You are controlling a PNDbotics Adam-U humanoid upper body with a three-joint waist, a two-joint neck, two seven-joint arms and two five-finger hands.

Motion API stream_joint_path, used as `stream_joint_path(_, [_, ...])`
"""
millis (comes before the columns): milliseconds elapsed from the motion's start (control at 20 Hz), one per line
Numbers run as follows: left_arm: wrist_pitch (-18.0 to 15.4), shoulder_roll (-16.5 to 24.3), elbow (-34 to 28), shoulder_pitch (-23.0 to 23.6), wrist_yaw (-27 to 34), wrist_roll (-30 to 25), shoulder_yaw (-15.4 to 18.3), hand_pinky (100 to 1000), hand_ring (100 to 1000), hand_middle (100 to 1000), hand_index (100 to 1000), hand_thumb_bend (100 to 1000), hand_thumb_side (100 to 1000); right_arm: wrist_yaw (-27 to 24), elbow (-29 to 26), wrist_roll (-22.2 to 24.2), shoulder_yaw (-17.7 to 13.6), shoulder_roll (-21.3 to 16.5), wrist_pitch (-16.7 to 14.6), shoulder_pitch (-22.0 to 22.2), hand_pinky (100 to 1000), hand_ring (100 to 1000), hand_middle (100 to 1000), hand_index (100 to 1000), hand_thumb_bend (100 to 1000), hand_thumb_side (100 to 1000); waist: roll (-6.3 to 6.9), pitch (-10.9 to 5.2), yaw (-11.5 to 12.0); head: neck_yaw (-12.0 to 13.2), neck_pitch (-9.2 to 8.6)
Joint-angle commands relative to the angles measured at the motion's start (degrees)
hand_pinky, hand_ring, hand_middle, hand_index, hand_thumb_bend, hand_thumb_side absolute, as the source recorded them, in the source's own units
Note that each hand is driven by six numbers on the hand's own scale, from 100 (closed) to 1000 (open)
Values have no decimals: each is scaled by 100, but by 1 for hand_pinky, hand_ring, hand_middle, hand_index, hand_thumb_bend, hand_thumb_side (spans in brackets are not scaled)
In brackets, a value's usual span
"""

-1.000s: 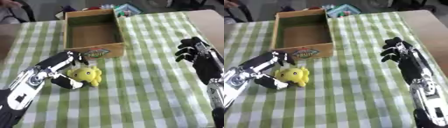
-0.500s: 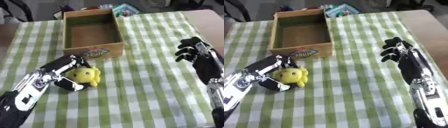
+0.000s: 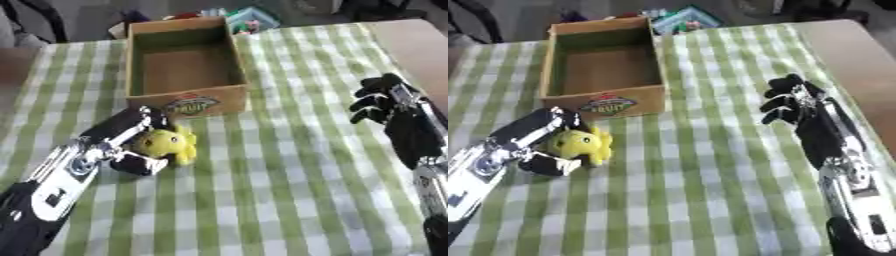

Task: Pick up objects on the table and place them in the box.

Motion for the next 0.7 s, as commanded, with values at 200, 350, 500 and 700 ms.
stream_joint_path(200, [177,484,-800,-204,496,-36,193,451,566,510,608,187,120,7,-94,13,-6,-69,0,-47,459,551,569,699,100,678,12,-116,19,-9,-26])
stream_joint_path(350, [329,658,-940,-312,582,49,349,458,566,507,606,206,115,6,-95,32,12,-88,-5,-49,459,551,570,699,100,668,31,-134,-30,13,-45])
stream_joint_path(500, [463,683,-788,-424,454,275,572,459,565,508,607,219,109,6,-94,68,46,-104,-10,-56,459,551,570,699,100,660,41,-154,-125,52,-70])
stream_joint_path(700, [557,496,-71,-707,-30,656,885,461,568,514,614,214,113,-8,-90,148,117,-126,-20,-88,459,551,569,699,100,645,57,-183,-335,146,-117])
